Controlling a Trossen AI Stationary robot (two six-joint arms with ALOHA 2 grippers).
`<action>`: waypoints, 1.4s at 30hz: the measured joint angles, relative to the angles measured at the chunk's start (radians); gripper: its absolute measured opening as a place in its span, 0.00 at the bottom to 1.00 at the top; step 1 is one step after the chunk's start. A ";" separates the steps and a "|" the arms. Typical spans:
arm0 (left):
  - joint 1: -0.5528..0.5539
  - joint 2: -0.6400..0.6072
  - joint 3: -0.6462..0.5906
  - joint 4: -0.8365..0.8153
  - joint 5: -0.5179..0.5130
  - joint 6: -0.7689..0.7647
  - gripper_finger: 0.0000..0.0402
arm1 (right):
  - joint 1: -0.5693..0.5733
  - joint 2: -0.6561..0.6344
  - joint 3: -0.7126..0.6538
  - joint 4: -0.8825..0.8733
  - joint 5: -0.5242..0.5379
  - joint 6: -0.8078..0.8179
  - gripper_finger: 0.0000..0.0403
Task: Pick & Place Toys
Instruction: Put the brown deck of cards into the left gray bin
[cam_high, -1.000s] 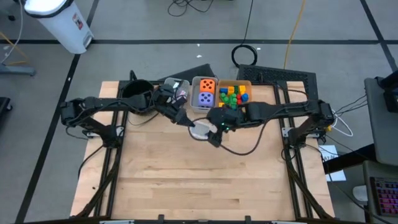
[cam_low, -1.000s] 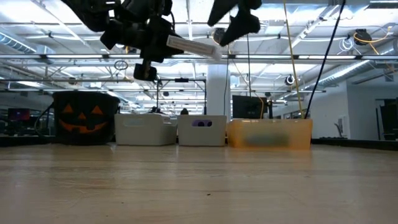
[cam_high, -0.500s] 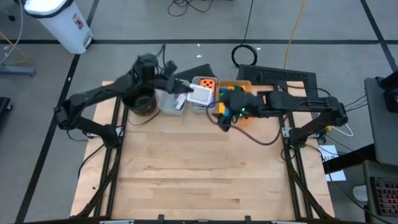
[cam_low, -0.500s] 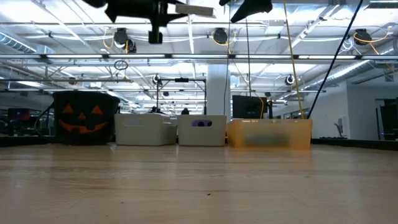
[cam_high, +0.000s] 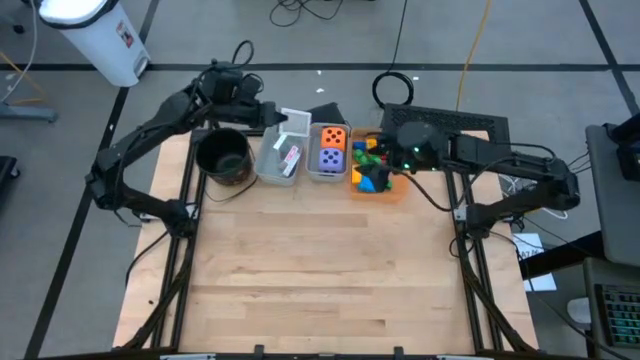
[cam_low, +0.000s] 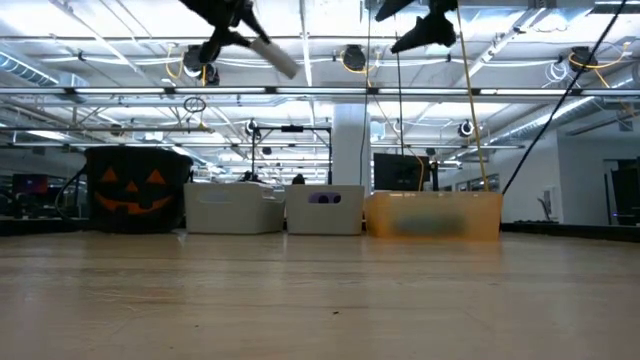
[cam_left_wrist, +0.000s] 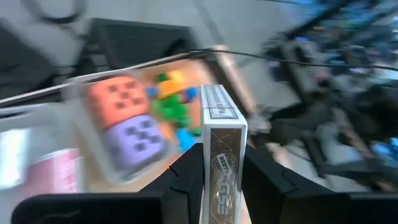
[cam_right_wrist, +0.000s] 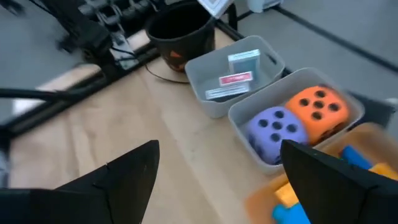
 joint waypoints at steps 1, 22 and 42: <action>0.003 0.000 0.001 -0.030 -0.030 0.004 0.24 | -0.006 -0.024 -0.043 0.034 -0.017 0.019 0.81; 0.102 0.165 0.003 -0.257 -0.264 0.198 0.24 | -0.017 -0.315 -0.589 0.456 -0.150 0.336 0.81; 0.220 0.343 0.004 -0.333 -0.280 0.372 0.24 | -0.080 -0.310 -0.593 0.457 -0.118 0.356 0.81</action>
